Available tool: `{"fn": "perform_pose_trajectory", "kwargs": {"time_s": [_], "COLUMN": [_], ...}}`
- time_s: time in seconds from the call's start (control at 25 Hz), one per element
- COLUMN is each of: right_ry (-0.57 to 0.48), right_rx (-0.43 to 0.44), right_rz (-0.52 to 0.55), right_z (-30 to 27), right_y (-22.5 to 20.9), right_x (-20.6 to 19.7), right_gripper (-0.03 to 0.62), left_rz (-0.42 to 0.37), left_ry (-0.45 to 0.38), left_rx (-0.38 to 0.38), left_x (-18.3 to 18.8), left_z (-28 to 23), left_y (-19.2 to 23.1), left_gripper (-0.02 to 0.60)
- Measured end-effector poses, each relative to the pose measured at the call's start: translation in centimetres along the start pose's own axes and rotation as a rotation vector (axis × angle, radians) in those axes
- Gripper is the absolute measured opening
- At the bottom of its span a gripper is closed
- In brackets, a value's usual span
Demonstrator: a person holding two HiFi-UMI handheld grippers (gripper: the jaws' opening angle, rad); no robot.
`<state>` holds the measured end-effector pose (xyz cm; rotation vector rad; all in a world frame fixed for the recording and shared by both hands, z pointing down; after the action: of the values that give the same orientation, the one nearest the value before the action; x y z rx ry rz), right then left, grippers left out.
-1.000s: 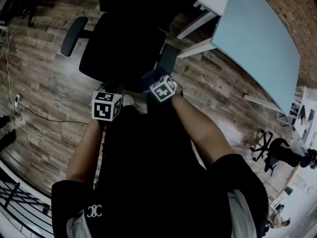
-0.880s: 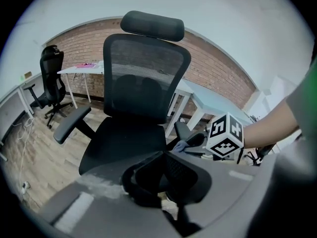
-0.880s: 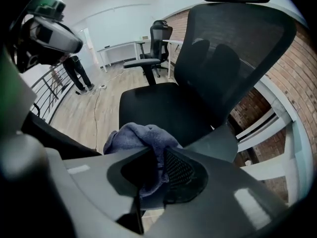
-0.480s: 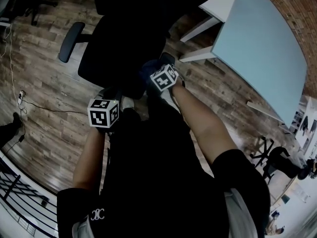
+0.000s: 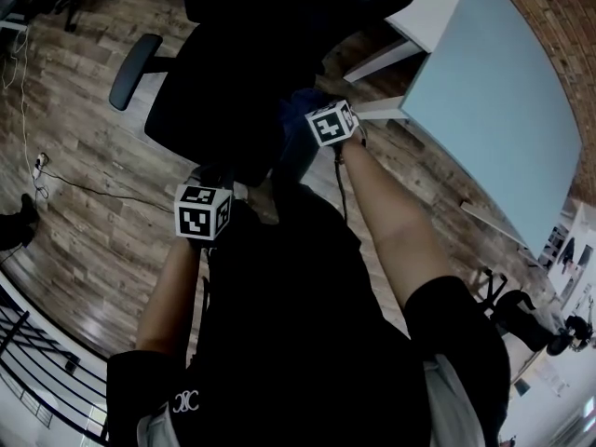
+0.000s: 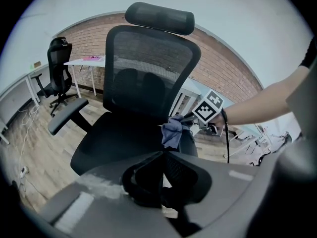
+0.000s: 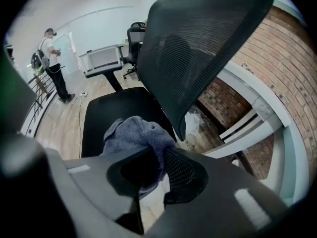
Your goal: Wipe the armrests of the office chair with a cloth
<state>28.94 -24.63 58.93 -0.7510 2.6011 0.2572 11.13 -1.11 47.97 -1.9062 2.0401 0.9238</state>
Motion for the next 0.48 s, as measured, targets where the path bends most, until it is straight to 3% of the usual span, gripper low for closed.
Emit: {"fn": "perform_pose_trajectory", "kwargs": {"time_s": [0.16, 0.48], "right_ry": [0.103, 0.112], "right_rx": [-0.075, -0.093], "right_rz": [-0.076, -0.182], "right_z": [0.9, 1.8], "right_y": [-2.1, -2.4], "right_x": [-2.5, -6.6], "right_gripper": [0.075, 0.074], "left_rz": [-0.015, -0.009], "left_ry": [0.0, 0.002], "left_rx": [-0.01, -0.008], "left_x": [0.1, 0.4], "left_z": [-0.2, -0.6], "left_y": [-0.8, -1.3], "left_gripper": [0.006, 0.006]}}
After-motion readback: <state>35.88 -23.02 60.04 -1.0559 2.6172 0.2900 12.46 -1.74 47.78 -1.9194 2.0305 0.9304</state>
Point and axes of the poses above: the fingertips, and each gripper's own axes: z backward along the fingers, y to its left, x out of its top, the point moved 8 cm from there along z, backward along the fingers
